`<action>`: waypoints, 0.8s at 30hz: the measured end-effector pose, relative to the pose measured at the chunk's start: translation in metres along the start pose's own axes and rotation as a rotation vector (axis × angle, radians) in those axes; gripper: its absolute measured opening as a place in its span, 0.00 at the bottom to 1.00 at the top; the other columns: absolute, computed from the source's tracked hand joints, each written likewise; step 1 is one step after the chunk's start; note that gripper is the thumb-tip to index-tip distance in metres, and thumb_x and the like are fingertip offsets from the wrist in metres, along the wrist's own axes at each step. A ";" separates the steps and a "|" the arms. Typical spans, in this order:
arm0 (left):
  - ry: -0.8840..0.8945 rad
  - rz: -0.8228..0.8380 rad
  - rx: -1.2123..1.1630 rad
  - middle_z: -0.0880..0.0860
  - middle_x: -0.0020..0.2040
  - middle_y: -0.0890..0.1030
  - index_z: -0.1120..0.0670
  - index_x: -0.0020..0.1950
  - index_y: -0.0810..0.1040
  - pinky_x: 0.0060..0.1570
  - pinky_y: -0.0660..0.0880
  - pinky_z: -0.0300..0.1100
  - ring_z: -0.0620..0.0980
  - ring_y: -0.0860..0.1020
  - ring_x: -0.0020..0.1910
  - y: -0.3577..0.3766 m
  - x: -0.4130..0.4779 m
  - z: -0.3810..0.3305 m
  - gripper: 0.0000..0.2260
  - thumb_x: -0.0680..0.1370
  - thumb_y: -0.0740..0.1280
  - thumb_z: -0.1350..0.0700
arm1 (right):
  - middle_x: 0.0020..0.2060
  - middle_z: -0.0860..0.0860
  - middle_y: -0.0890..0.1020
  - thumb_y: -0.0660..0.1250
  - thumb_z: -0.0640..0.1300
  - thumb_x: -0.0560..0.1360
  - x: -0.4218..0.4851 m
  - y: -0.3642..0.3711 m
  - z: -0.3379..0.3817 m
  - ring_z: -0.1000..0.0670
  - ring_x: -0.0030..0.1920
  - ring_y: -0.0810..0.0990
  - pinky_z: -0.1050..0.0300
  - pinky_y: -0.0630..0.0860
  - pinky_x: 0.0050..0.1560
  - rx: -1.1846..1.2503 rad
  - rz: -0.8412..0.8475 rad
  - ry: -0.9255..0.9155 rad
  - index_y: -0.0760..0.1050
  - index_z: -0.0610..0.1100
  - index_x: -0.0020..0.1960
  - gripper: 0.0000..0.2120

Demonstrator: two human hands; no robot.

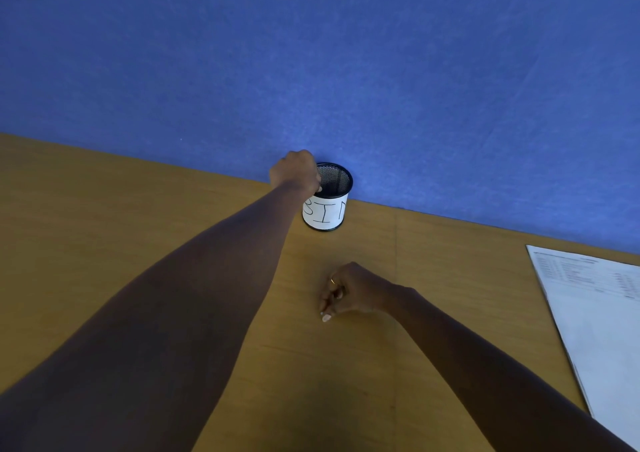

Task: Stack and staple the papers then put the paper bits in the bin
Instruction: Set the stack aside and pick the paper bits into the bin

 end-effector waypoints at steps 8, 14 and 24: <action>0.002 0.002 0.006 0.53 0.53 0.82 0.54 0.52 0.81 0.49 0.77 0.46 0.55 0.79 0.54 0.000 -0.002 -0.002 0.13 0.69 0.75 0.55 | 0.35 0.59 0.73 0.72 0.41 0.70 0.002 0.006 0.001 0.60 0.35 0.71 0.69 0.66 0.38 -0.072 0.068 0.008 0.81 0.38 0.49 0.10; -0.001 -0.001 0.012 0.54 0.54 0.81 0.55 0.52 0.81 0.49 0.77 0.46 0.55 0.79 0.54 -0.003 -0.004 -0.003 0.12 0.70 0.74 0.56 | 0.40 0.51 0.77 0.72 0.40 0.70 0.010 -0.020 0.002 0.56 0.38 0.73 0.71 0.67 0.39 0.084 -0.160 0.021 0.80 0.36 0.47 0.08; 0.004 -0.040 0.009 0.55 0.55 0.80 0.56 0.54 0.81 0.45 0.71 0.43 0.56 0.78 0.55 -0.009 -0.009 -0.009 0.09 0.75 0.68 0.58 | 0.41 0.51 0.81 0.69 0.43 0.73 0.002 -0.134 0.003 0.55 0.37 0.75 0.71 0.69 0.35 0.367 -1.072 0.215 0.82 0.41 0.44 0.06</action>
Point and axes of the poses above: each hand's wrist, its own x-axis towards the middle knuckle, its own y-axis out of the palm, z = x × y, the point moved 7 cm from there along x, towards the middle knuckle
